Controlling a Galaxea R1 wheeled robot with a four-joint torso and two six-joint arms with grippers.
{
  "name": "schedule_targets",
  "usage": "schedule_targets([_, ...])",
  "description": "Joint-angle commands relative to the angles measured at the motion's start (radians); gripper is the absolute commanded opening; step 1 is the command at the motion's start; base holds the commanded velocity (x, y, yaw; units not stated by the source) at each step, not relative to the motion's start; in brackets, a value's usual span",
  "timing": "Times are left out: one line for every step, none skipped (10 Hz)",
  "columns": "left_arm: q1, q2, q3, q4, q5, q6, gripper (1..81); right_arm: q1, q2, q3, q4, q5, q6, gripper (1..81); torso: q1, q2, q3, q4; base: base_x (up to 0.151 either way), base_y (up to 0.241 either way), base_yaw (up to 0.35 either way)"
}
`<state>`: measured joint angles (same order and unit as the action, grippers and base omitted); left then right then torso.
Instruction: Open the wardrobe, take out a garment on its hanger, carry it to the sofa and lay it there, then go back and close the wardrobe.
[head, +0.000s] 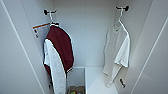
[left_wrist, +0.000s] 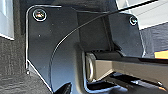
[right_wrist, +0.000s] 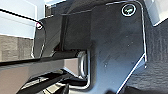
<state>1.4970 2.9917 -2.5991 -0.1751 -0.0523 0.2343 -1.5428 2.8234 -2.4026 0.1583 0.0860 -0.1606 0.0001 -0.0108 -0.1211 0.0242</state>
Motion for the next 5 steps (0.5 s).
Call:
schedule_targets([-0.033, -0.003, 0.008, -0.003, 0.063, 0.002, 81.1, 0.035, -0.014, 0.007, 0.003, -0.061, -0.003, 81.1, 0.000, 0.000, 0.000, 0.000, 0.071, 0.000, 0.000])
schedule_targets([-0.033, -0.003, 0.008, -0.003, 0.063, 0.002, 81.1, 0.035, -0.014, 0.007, 0.003, -0.061, -0.003, 81.1, 0.000, 0.000, 0.000, 0.000, 0.071, 0.000, 0.000])
schedule_targets([-0.031, -0.003, 0.008, -0.003, 0.063, 0.002, 81.1, 0.035, -0.013, 0.007, 0.003, -0.061, -0.003, 81.1, 0.000, 0.000, 0.000, 0.000, 0.071, 0.000, 0.000])
schedule_targets([-0.031, -0.003, 0.008, -0.001, 0.065, 0.004, 81.1, 0.034, -0.013, 0.007, 0.003, -0.061, -0.003, 81.1, 0.000, 0.000, 0.000, 0.000, 0.071, 0.000, 0.000])
schedule_targets([-0.031, -0.003, 0.008, -0.001, 0.065, 0.004, 81.1, 0.035, -0.013, 0.007, 0.003, -0.061, -0.003, 81.1, 0.000, 0.000, 0.000, 0.000, 0.071, 0.000, 0.000])
